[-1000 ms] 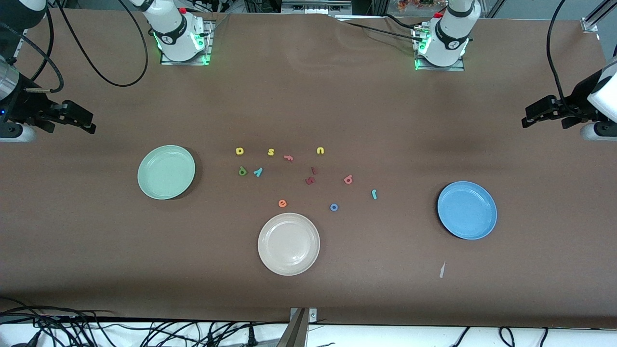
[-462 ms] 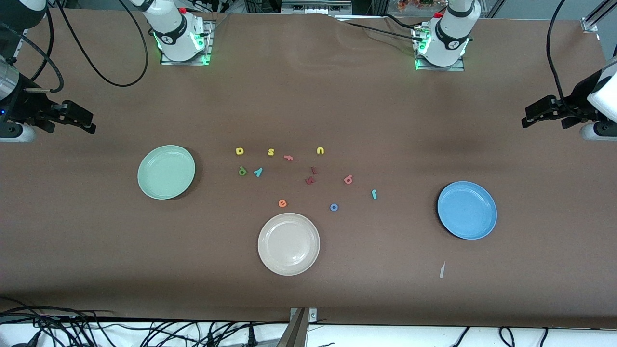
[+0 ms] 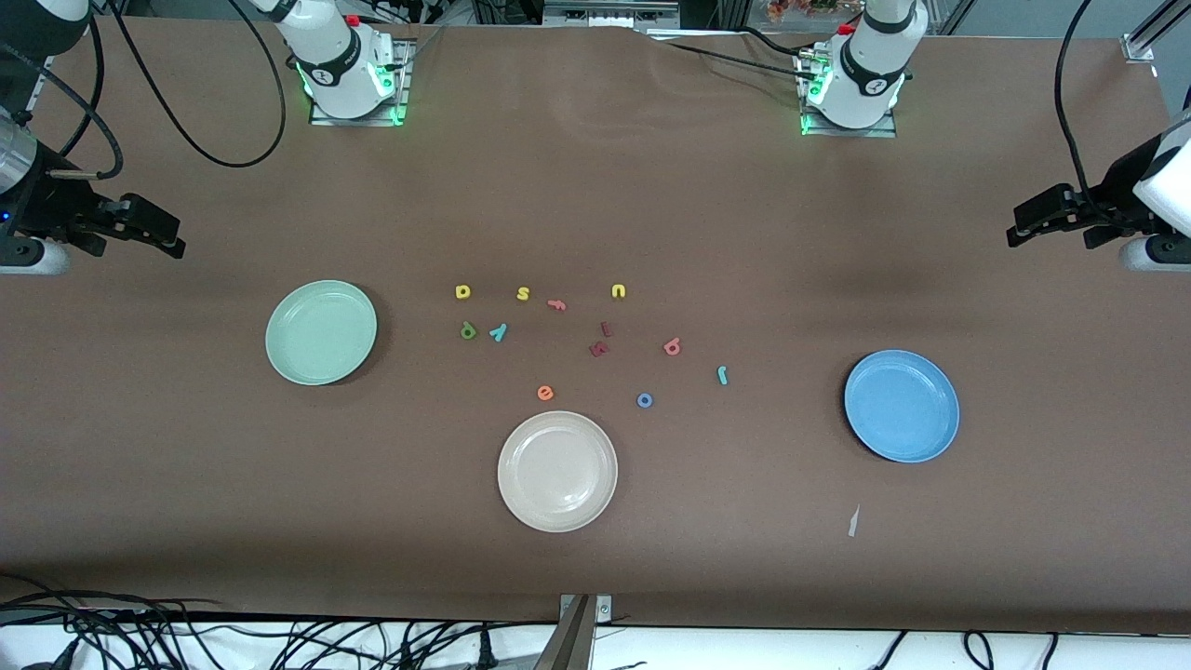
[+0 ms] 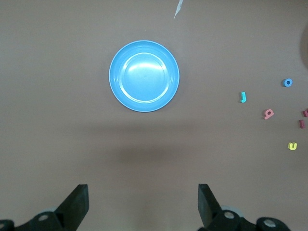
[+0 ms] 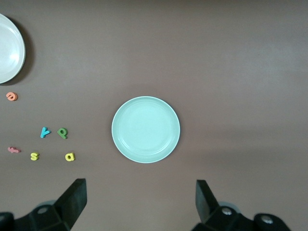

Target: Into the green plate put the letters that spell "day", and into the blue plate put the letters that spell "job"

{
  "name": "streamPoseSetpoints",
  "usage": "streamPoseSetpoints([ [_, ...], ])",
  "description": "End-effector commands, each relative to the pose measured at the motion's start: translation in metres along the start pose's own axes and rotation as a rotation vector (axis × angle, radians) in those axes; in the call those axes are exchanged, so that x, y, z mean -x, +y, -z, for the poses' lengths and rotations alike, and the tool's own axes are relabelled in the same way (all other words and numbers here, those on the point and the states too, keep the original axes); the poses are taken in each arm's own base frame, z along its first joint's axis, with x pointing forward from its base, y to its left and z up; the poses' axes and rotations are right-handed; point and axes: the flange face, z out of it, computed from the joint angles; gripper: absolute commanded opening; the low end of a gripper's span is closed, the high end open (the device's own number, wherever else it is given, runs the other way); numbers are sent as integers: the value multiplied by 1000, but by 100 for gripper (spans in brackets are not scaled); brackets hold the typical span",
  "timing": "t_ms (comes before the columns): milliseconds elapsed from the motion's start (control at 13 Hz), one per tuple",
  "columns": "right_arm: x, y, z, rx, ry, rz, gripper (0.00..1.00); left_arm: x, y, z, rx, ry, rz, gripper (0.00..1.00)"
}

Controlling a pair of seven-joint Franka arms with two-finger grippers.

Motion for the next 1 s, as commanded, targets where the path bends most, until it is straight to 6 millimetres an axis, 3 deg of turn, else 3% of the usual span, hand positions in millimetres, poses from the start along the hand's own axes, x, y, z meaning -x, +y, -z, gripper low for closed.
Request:
streamPoseSetpoints([
  [0,4,-2,0,6,-3,-7,100,3,3,2,16,-2,-1,100],
  [462,4,-2,0,6,-3,-7,100,-8,10,-12,10,-23,-14,100],
  [692,4,-2,0,6,-3,-7,100,-29,32,-44,16,-71,-51,100],
  [769,4,-2,0,6,-3,-7,100,-38,40,-62,15,-103,-64,100],
  [846,4,-2,0,6,-3,-7,100,-51,43,-97,15,-163,-73,100],
  [923,4,-2,0,6,-3,-6,100,-55,58,-110,11,-182,-91,100],
])
